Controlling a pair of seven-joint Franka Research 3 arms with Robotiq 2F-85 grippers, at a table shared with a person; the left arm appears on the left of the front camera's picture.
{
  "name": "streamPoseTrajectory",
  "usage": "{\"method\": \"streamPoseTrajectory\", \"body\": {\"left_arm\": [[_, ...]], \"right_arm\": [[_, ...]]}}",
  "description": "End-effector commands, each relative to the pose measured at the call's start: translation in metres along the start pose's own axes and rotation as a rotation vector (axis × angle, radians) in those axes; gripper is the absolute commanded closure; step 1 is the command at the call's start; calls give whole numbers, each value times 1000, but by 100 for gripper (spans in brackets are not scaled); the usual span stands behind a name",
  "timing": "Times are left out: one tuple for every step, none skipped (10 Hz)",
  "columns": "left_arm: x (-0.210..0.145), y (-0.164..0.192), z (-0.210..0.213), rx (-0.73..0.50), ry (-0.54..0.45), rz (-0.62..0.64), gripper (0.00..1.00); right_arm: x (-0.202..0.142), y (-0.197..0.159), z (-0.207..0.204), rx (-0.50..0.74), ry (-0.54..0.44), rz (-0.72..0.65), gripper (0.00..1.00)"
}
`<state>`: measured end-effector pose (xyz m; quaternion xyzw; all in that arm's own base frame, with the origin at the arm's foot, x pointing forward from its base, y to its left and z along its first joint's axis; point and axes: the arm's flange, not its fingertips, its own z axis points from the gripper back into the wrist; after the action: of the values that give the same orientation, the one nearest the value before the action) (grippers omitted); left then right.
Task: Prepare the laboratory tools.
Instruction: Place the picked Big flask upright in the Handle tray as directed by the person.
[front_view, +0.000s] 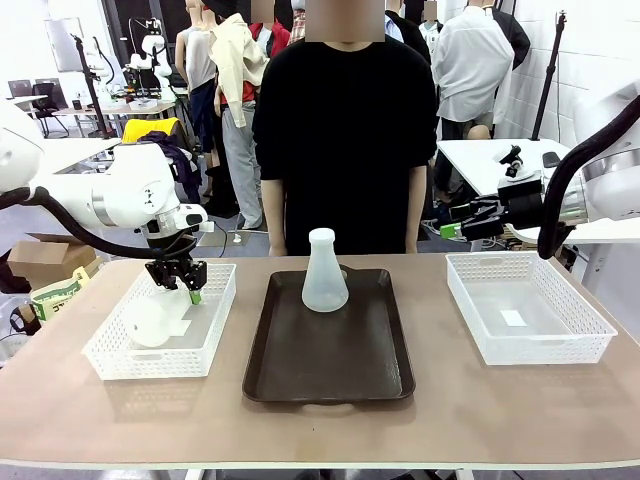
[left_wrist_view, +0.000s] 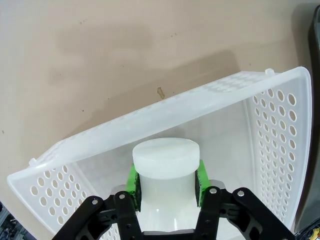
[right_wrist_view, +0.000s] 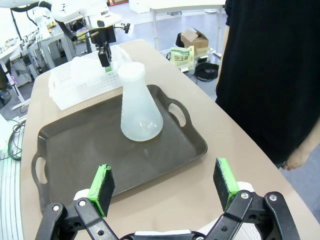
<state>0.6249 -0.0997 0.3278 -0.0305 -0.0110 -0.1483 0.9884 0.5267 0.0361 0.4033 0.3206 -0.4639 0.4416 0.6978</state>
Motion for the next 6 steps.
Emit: {"method": "streamPoseTrajectory", "body": {"left_arm": [[1, 0, 0, 1, -8, -5, 100], [1, 0, 0, 1, -8, -5, 100], [1, 0, 0, 1, -8, -5, 100], [1, 0, 0, 1, -8, -5, 100], [1, 0, 0, 1, -8, -5, 100], [0, 0, 0, 0, 0, 0, 100]], "right_arm": [[0, 1, 1, 0, 10, -2, 0], [0, 1, 1, 0, 10, -2, 0], [0, 1, 1, 0, 10, -2, 0], [0, 1, 1, 0, 10, -2, 0], [0, 1, 1, 0, 10, -2, 0], [0, 1, 1, 0, 10, -2, 0]]}}
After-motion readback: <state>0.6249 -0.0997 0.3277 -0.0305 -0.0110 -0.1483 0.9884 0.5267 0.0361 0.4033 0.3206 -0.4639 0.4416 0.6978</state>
